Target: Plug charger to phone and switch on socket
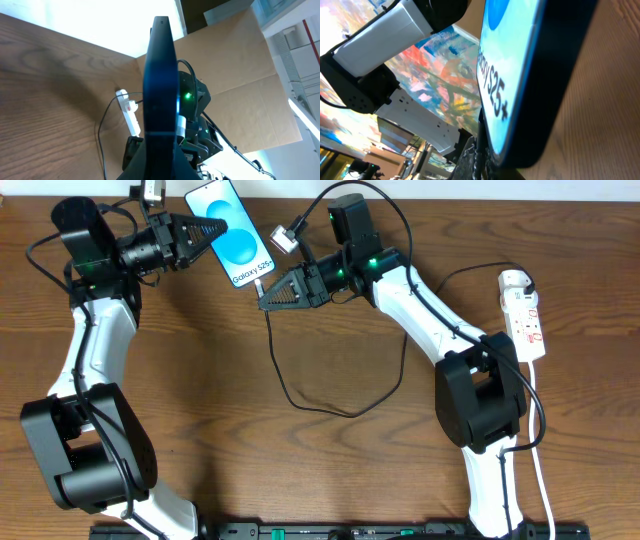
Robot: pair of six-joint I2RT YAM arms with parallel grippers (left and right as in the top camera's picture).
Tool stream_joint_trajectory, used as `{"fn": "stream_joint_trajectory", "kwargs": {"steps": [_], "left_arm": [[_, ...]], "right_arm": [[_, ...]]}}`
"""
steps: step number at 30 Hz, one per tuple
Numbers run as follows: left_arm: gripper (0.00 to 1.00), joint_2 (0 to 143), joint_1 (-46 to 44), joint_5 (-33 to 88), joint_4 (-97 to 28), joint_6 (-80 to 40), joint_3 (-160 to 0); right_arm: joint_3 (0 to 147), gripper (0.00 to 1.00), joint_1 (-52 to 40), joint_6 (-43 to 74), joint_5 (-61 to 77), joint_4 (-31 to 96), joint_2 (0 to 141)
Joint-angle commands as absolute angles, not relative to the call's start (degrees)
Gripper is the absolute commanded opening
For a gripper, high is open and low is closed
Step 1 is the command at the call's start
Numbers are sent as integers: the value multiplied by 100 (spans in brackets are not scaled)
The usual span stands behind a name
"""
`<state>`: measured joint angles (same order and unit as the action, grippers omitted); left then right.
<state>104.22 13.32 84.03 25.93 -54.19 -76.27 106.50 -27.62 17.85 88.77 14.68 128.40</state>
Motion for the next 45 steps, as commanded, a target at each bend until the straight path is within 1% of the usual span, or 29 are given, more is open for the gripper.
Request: {"fn": "stream_joint_trajectory", "kwargs": {"steps": [1, 19, 30, 39, 45], "left_arm": [[7, 10298, 1240, 8702, 2626, -5382, -7684], [7, 10298, 1240, 8901, 2626, -5360, -7684], [7, 10298, 1247, 8936, 2626, -5363, -7684], [7, 10298, 1437, 8934, 2624, -5363, -7684], [7, 10298, 1455, 8938, 2622, -5363, -7684]], "right_arm": [[10711, 1, -2779, 1844, 8908, 1404, 12772], [10711, 1, -2504, 1975, 8910, 1343, 12772], [10711, 1, -2545, 1994, 8936, 1358, 12772], [10711, 1, -2521, 1992, 8919, 1409, 12772], [10709, 1, -2517, 1964, 8534, 1669, 12772]]}}
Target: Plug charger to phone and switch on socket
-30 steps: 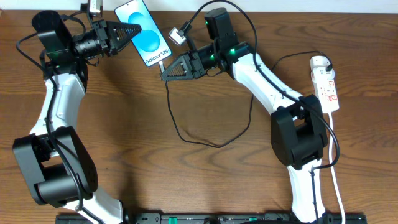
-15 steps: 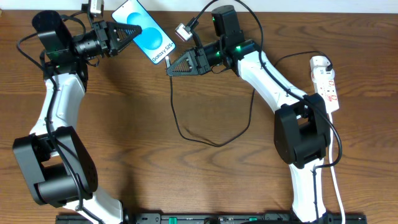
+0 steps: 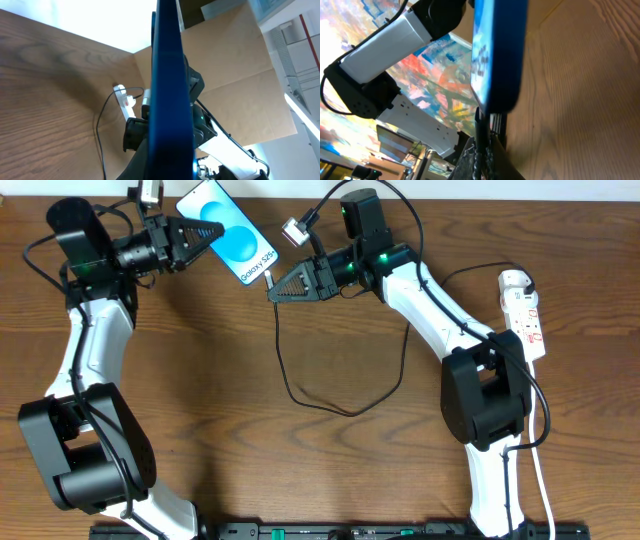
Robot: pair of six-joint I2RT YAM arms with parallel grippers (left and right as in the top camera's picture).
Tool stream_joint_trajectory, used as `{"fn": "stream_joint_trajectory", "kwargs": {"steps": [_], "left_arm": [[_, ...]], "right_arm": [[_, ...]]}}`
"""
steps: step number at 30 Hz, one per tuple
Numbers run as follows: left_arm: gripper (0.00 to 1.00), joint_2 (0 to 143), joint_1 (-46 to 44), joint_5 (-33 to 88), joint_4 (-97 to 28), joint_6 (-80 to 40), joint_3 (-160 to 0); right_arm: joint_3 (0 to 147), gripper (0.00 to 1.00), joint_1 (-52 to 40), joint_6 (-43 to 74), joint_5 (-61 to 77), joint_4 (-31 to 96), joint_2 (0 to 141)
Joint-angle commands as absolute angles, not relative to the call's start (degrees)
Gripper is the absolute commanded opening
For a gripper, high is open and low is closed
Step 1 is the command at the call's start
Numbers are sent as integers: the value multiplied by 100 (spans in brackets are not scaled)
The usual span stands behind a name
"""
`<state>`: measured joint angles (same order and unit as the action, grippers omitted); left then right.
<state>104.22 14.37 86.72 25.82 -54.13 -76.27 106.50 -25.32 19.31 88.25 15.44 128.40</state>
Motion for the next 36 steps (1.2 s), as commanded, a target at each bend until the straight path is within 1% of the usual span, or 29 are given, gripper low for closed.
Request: {"fn": "stream_joint_trajectory", "kwargs": {"steps": [1, 6, 12, 15, 22, 30, 36], "left_arm": [[7, 10298, 1457, 8938, 2624, -5363, -7684], [7, 10298, 1457, 8962, 2624, -5363, -7684], [7, 10298, 1455, 9006, 2622, -5286, -7561], [7, 10298, 1457, 9006, 2620, -5227, -7376], [7, 10298, 1413, 9004, 2622, -5186, -7006], [7, 10298, 1140, 9002, 2622, -5103, -6952], [7, 10298, 1063, 8925, 2620, -5081, -6871]], "right_arm": [[10709, 1, -2510, 1964, 8464, 1723, 12772], [10707, 1, -2495, 1756, 8208, 2060, 12772], [10707, 1, -2471, 1352, 7533, 2873, 12772], [10707, 1, -2373, 1280, 7513, 2956, 12772], [10711, 1, -1988, 1640, 7511, 2630, 12772], [10711, 1, -2047, 1962, 7507, 2252, 12772], [10711, 1, -2062, 2689, 7507, 1503, 12772]]}}
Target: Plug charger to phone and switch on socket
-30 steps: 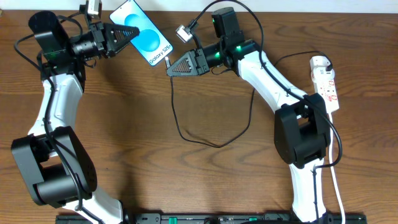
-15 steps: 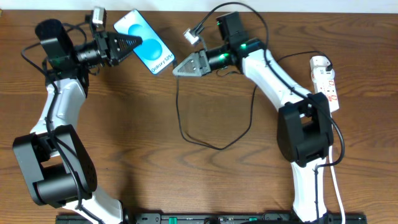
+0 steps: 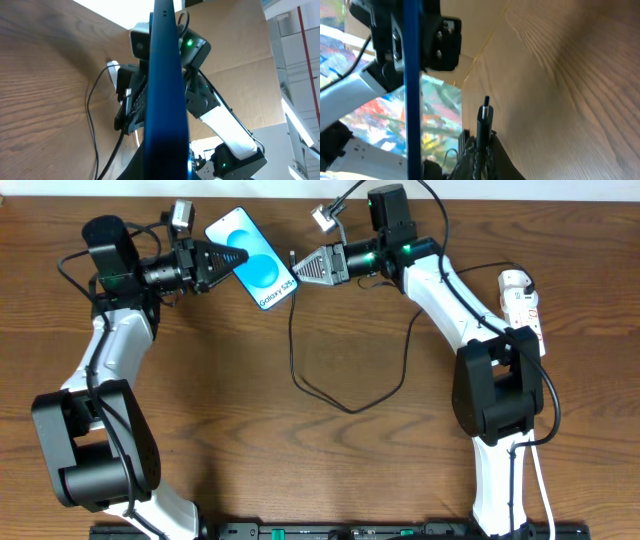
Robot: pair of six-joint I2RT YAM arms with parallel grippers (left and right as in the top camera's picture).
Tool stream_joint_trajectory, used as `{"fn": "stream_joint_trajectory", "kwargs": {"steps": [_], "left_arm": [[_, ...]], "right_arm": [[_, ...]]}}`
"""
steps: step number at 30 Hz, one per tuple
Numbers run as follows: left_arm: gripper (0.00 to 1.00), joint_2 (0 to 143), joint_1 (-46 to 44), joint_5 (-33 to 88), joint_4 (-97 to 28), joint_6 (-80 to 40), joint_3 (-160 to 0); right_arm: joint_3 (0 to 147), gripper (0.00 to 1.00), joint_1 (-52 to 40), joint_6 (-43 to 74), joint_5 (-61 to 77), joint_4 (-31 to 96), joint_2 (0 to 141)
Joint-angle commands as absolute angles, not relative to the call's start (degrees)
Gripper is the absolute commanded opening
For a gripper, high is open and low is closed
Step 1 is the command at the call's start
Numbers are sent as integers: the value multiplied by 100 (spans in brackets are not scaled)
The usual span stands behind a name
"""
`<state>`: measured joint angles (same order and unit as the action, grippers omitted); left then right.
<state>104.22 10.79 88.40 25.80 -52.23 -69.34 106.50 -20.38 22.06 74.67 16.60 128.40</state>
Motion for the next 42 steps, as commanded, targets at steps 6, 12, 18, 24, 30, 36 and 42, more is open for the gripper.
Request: {"fn": "stream_joint_trajectory", "kwargs": {"steps": [6, 12, 18, 24, 30, 36, 42], "left_arm": [[7, 10302, 1031, 8890, 2606, -5078, -6792], [7, 10302, 1024, 8890, 2606, -5059, -6792], [8, 10304, 1024, 8886, 2604, -4866, -6792], [7, 10307, 1020, 8818, 2606, -4847, -6792], [7, 10309, 1020, 8737, 2606, -4818, -6792], [7, 10309, 1020, 8663, 2604, -4801, -6792], [7, 10309, 1020, 8538, 2604, -4801, -6792]], "right_arm": [[10711, 1, -2123, 3406, 7229, 980, 12772], [10711, 1, -2191, 3774, 6908, 958, 12772], [10713, 1, -2104, 4178, 6910, 731, 12772], [10713, 1, -2121, 4925, 6934, 272, 12772], [10713, 1, -2147, 5701, 6886, 252, 12772], [10713, 1, -2147, 6412, 6849, 99, 12772], [10713, 1, -2272, 6473, 6851, 104, 12772]]}}
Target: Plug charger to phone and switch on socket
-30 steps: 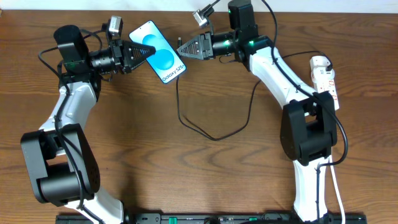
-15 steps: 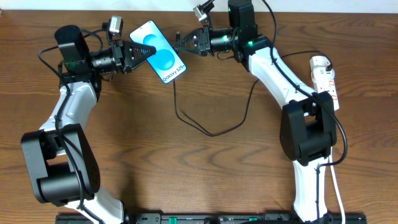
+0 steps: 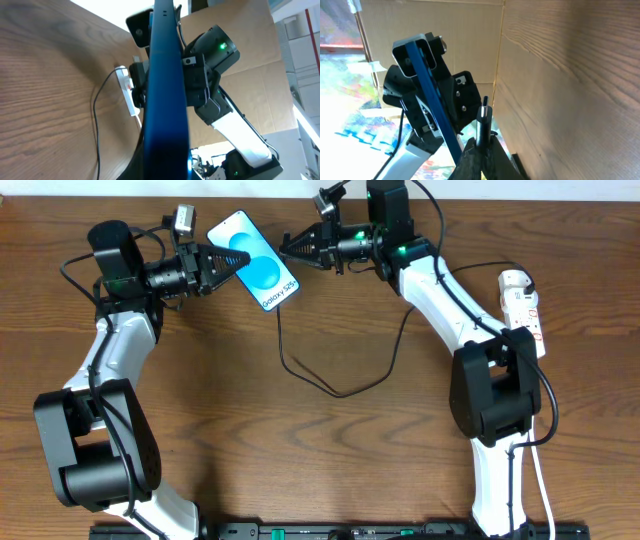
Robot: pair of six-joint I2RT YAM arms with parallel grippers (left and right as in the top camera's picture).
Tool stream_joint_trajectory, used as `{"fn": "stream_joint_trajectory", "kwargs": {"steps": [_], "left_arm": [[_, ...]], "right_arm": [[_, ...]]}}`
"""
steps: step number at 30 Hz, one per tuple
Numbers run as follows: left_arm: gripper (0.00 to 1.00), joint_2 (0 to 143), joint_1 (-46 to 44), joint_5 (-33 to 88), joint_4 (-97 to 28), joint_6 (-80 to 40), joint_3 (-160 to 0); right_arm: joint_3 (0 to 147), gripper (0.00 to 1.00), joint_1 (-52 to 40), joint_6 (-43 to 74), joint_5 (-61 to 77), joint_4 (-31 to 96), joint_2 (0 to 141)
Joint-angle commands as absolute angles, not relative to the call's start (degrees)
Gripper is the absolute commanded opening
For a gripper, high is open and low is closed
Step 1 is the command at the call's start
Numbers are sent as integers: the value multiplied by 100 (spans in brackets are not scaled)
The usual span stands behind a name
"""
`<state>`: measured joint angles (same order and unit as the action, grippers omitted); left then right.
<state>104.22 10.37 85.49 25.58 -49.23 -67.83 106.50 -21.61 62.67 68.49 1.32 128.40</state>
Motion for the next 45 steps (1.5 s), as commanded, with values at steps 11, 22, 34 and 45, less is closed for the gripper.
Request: {"fn": "stream_joint_trajectory", "kwargs": {"steps": [11, 22, 34, 45], "left_arm": [[7, 10309, 1020, 8475, 2604, -4801, -6792], [7, 10309, 1015, 8433, 2604, -4803, -6792], [7, 10309, 1015, 8436, 2604, -4805, -6792], [7, 10309, 1098, 8484, 2611, -5371, -6792]], "right_arm": [[10713, 1, -2480, 6578, 6851, 102, 12772], [10713, 1, -2596, 6726, 6845, 97, 12772], [10713, 1, -2635, 6751, 6845, 99, 12772], [10713, 1, -2274, 5428, 6871, 716, 12772]]}}
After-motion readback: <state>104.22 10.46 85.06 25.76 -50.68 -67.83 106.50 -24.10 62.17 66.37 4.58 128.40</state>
